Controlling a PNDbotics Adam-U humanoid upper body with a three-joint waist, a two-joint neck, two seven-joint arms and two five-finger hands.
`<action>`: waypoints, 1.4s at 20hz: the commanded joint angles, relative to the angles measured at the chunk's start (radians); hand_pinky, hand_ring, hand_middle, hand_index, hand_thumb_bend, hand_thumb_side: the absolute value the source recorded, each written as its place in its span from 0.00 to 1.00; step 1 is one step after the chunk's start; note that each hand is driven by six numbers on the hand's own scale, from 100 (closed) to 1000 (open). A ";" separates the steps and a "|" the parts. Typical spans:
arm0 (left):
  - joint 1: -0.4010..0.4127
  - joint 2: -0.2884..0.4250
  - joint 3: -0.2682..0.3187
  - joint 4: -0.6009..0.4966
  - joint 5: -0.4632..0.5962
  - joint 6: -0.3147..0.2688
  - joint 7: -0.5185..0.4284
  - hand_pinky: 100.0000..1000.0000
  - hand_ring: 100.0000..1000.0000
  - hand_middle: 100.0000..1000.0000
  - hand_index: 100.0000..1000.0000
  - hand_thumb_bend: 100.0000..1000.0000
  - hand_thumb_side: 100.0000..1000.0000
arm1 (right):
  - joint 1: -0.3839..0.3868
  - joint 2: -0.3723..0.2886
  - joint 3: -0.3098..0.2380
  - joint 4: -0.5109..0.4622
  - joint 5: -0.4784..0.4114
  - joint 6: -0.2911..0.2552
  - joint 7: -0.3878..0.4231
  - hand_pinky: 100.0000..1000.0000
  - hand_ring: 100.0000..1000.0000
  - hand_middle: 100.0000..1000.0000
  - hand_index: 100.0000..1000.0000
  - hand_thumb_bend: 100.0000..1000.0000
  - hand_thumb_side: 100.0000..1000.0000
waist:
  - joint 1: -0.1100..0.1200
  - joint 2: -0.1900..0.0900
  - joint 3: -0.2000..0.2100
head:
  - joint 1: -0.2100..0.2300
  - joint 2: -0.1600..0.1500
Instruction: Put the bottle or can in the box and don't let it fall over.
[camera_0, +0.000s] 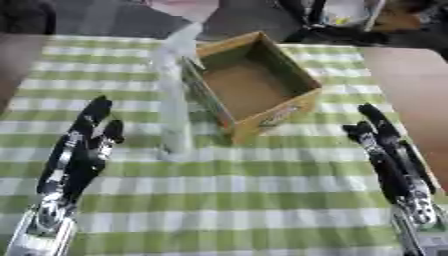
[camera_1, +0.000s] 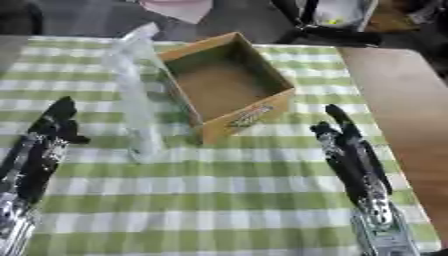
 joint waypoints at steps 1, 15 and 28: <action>-0.034 0.032 -0.014 -0.027 -0.007 0.014 0.008 0.63 1.00 1.00 0.91 0.33 0.67 | -0.006 -0.013 -0.003 -0.013 0.002 -0.003 0.002 0.86 0.80 1.00 1.00 0.00 0.64 | 0.005 -0.018 -0.003 | -0.004 -0.014; -0.228 0.135 -0.111 0.012 -0.129 0.057 0.000 0.66 1.00 1.00 0.94 0.33 0.62 | 0.000 -0.014 -0.005 -0.013 0.002 -0.003 0.000 0.86 0.80 1.00 1.00 0.00 0.64 | 0.006 -0.024 -0.016 | -0.011 -0.009; -0.404 0.130 -0.179 0.171 -0.229 0.085 -0.024 0.67 1.00 1.00 0.94 0.25 0.61 | 0.004 -0.010 -0.003 -0.012 0.000 -0.003 0.001 0.86 0.80 1.00 1.00 0.00 0.64 | 0.005 -0.027 -0.038 | -0.006 -0.009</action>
